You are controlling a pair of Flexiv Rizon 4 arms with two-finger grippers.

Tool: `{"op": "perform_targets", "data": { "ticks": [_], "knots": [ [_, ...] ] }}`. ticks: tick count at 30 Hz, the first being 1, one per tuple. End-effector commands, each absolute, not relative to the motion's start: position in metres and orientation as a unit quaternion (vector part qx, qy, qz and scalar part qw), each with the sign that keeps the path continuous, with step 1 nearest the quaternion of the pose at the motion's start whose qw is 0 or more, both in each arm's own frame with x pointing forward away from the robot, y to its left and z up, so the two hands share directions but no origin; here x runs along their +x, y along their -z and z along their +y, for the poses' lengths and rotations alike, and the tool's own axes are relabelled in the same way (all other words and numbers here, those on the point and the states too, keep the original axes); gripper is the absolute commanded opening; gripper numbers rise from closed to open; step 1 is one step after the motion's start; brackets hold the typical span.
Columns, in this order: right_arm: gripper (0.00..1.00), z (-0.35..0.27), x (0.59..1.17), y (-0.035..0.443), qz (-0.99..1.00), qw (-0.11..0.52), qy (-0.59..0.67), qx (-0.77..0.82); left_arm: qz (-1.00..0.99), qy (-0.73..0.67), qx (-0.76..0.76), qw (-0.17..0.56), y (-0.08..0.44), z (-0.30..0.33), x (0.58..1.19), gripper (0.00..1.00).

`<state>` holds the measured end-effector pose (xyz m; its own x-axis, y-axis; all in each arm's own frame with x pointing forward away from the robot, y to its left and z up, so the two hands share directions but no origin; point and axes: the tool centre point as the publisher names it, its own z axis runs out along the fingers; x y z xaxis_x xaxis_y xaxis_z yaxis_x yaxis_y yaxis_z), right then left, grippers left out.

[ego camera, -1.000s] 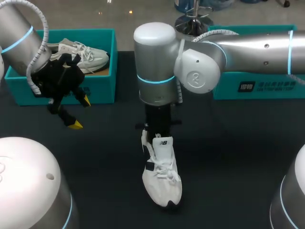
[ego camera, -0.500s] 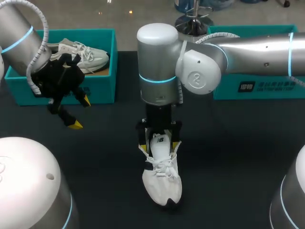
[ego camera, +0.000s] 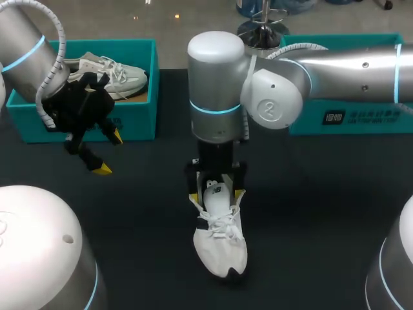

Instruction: Take the shoe out of the shoebox, open the shoe tongue, remove and reinsert the insole, then place the shoe into the shoebox

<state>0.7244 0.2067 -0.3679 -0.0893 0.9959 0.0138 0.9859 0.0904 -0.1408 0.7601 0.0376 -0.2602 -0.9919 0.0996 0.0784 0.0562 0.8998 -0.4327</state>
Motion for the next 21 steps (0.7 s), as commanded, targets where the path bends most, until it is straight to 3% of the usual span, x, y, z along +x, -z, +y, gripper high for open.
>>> {"op": "perform_targets", "data": {
  "ticks": [1,15,18,19,21],
  "knots": [
    [1.00,0.200,0.728,0.347,-0.737,0.030,-0.032,-0.674,-0.974,-0.219,-0.040,0.049,0.260,0.038,0.760,1.00],
    [1.00,0.185,0.730,0.270,-0.738,-0.036,0.009,-0.674,-0.974,-0.219,-0.040,0.049,0.260,0.038,0.760,1.00],
    [0.15,0.185,0.713,0.266,-0.740,-0.035,0.000,-0.672,-0.974,-0.219,-0.040,0.049,0.260,0.038,0.760,1.00],
    [0.00,0.185,0.708,0.268,-0.741,-0.027,0.000,-0.671,-0.974,-0.219,-0.040,0.049,0.260,0.038,0.760,1.00],
    [0.00,0.185,0.697,0.274,-0.741,-0.015,-0.010,-0.671,-0.974,-0.219,-0.040,0.049,0.260,0.038,0.760,1.00]
  ]
}}
